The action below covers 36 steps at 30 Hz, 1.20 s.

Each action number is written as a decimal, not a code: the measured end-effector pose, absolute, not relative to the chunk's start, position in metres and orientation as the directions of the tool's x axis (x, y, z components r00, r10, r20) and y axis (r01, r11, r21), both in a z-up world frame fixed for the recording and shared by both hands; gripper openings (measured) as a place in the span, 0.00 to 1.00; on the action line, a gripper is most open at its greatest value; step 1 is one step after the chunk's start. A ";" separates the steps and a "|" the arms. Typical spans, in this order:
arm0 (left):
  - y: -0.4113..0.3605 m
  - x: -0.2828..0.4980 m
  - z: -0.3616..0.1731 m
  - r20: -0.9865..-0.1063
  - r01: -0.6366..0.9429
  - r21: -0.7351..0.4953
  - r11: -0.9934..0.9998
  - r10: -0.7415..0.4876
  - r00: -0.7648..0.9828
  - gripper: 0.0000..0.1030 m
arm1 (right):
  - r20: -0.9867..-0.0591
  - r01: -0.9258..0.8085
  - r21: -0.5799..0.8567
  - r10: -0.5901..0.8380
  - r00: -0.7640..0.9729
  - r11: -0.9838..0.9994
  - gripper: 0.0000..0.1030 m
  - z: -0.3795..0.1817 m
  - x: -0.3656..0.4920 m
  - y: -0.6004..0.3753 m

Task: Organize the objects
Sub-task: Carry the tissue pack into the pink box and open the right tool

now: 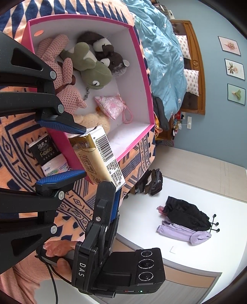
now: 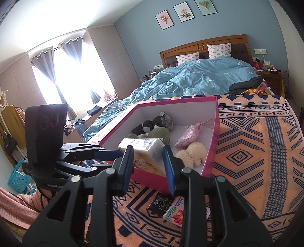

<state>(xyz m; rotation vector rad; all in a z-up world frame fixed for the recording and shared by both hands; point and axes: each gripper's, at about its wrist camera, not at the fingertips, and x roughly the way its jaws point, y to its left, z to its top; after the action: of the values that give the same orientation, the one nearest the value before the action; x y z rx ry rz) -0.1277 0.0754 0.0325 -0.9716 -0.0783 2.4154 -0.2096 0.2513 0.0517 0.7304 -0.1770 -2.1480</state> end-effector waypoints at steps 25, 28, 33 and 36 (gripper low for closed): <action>0.080 -0.156 0.010 -0.680 -0.428 -0.276 -0.861 0.490 -0.546 0.37 | -0.469 0.648 0.398 -0.751 -0.466 -0.650 0.34 0.038 -0.230 0.250; 0.081 -0.159 0.008 -0.688 -0.424 -0.275 -0.863 0.484 -0.540 0.37 | -0.478 0.641 0.401 -0.746 -0.464 -0.655 0.34 0.035 -0.234 0.249; 0.085 -0.165 0.004 -0.701 -0.420 -0.271 -0.866 0.476 -0.531 0.37 | -0.493 0.625 0.404 -0.734 -0.466 -0.668 0.34 0.029 -0.240 0.250; 0.085 -0.169 0.003 -0.704 -0.419 -0.280 -0.864 0.482 -0.522 0.37 | -0.501 0.613 0.410 -0.729 -0.467 -0.675 0.34 0.026 -0.244 0.251</action>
<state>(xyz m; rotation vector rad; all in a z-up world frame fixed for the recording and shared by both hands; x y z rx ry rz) -0.1688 0.0854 0.0029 -1.1254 -0.1028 2.3629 -0.2443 0.2511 0.0257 0.8468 -0.2194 -2.1619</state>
